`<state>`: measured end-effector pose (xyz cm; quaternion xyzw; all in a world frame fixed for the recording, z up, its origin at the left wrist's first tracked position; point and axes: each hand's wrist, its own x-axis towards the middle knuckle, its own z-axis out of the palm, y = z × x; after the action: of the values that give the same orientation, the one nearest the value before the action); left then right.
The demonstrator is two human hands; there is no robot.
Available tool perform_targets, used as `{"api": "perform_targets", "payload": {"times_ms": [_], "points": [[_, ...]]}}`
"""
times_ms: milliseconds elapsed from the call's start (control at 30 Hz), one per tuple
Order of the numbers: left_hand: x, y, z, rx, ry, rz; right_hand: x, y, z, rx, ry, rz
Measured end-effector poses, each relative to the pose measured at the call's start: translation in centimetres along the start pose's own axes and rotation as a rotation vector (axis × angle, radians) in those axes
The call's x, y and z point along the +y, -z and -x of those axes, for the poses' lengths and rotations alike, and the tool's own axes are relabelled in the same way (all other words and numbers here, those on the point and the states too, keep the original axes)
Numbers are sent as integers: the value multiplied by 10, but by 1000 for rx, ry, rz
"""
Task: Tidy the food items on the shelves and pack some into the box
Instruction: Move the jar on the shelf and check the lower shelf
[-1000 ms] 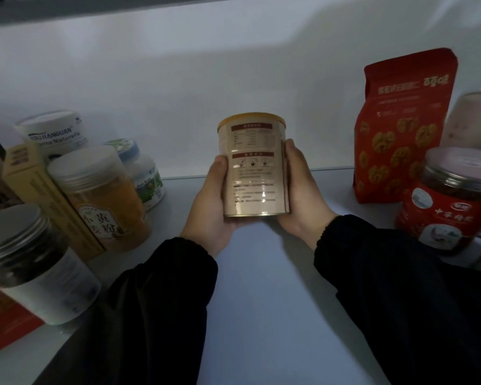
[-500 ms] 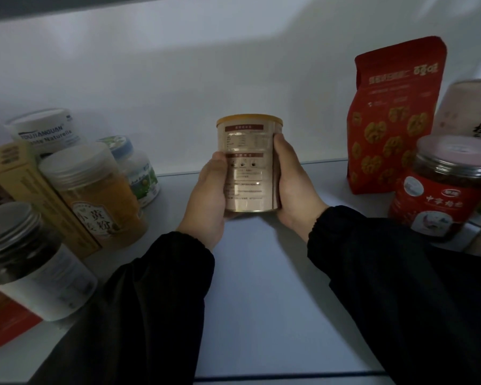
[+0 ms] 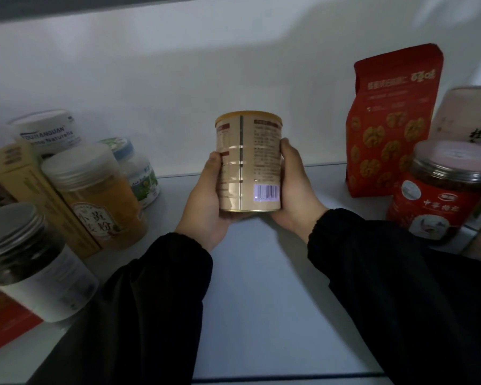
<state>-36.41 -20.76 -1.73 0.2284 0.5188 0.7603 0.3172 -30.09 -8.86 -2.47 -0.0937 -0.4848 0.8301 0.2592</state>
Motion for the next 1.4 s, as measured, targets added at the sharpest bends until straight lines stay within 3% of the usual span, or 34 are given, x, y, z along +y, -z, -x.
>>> {"api": "perform_targets", "payload": {"times_ms": [233, 333, 500, 767, 1000, 1200, 1400], "points": [[0, 2, 0, 1, -67, -69, 3, 1, 6, -54, 70, 180], [-1, 8, -3, -14, -101, 21, -1, 0, 7, -59, 16, 126], [-3, 9, -9, -80, -7, 168, -4, 1, 7, -85, -29, 27], [-2, 5, -7, -58, -77, 61, -3, -1, 7, -46, 38, 128], [-7, 15, -16, 130, -67, 13, 0, -1, 11, 63, 176, 344], [-4, 6, -5, 11, -132, -22, -2, 2, 13, 65, 240, 311], [-3, 10, -7, -12, -158, 144, -8, 2, 11, 7, 214, 260]]}}
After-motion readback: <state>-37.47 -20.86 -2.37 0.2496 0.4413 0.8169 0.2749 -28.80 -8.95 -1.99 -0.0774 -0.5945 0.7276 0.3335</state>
